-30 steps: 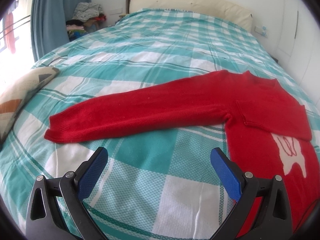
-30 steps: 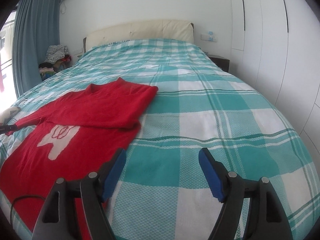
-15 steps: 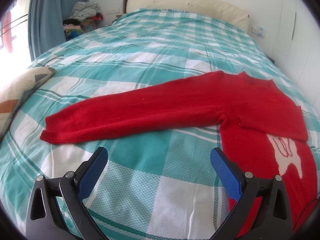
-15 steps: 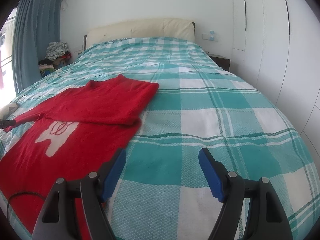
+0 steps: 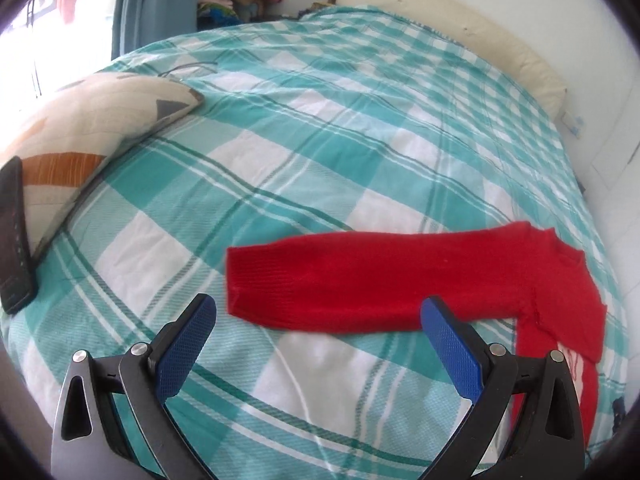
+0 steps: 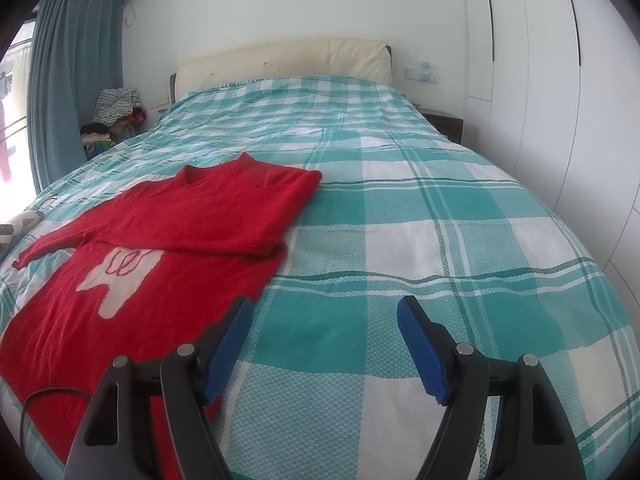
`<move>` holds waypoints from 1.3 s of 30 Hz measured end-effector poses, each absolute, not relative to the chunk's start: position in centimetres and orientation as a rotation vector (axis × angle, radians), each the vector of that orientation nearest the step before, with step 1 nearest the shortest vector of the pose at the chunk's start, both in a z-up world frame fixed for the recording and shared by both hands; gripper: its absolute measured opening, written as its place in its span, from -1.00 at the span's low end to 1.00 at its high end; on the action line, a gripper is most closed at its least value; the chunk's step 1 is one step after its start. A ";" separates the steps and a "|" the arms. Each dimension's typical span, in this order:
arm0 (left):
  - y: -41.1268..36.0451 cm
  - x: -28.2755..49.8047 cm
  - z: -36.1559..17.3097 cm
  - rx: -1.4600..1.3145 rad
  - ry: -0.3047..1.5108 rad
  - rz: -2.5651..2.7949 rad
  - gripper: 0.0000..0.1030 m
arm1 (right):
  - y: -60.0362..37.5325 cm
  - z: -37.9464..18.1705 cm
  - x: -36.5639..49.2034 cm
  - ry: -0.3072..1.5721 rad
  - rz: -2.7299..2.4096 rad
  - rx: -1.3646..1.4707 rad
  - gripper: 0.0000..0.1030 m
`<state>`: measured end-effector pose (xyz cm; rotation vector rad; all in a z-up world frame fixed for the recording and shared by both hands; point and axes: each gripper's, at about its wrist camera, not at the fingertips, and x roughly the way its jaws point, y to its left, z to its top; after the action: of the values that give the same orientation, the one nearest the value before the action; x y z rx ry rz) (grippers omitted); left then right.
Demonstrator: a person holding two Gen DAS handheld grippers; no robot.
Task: Fold small clothes
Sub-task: 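Move the left gripper toward the extended red sleeve cuff, then grasp the sleeve cuff with the left gripper and fold it across the body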
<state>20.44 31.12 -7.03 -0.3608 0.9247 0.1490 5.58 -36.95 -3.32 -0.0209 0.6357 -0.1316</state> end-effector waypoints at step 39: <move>-6.6 30.0 7.0 -0.070 0.851 -0.532 -0.36 | -36.7 -1.1 4.3 0.549 -0.127 -0.019 0.45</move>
<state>30.00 -6.63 6.95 -0.0696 0.8513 -0.5317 4.30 -36.67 -1.06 -0.0194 0.5494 -0.1275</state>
